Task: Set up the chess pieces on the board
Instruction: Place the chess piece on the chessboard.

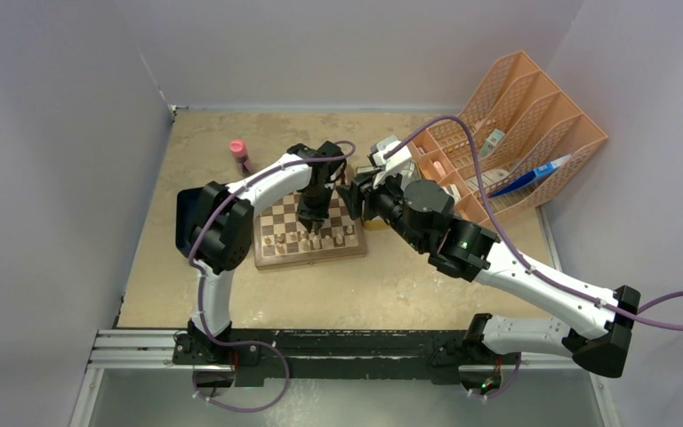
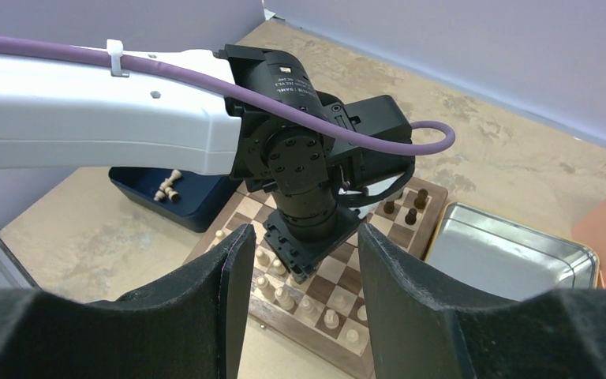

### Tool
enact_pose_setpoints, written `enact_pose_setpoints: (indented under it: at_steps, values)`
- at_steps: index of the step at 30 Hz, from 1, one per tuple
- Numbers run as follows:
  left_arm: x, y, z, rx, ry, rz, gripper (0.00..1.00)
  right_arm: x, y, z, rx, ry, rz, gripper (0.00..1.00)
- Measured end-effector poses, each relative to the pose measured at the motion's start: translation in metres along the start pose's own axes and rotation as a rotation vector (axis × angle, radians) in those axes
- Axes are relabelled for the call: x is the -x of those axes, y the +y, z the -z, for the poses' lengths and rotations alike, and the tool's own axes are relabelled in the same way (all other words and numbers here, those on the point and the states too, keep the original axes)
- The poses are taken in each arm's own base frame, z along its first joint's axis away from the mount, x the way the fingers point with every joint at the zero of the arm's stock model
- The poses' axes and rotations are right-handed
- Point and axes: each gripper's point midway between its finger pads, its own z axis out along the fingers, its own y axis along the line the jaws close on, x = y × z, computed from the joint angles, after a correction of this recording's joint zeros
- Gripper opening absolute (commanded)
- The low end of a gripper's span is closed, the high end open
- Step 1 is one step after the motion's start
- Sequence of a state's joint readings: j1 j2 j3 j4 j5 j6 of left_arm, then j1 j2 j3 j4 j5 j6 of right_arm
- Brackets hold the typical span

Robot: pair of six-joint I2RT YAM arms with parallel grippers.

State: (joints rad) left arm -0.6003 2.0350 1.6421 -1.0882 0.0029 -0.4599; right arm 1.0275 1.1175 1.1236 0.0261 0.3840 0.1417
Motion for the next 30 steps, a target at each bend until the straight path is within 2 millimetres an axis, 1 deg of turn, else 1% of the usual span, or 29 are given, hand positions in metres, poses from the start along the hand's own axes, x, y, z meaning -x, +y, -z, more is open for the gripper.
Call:
enact_pose_setpoints:
  at_steps: [7,17,30]
  values:
    - [0.0003,0.0009,-0.0003,0.018,-0.008,-0.006,0.22,-0.0001,0.0,0.0,0.0,0.0,0.0,0.54]
    - [0.0009,0.0017,-0.0004,0.03,-0.015,-0.011,0.13,0.0,0.0,0.0,0.0,0.0,0.0,0.54]
    - [0.0012,-0.0002,-0.0005,0.032,-0.02,-0.017,0.12,-0.0001,0.0,0.0,0.0,0.0,0.0,0.54]
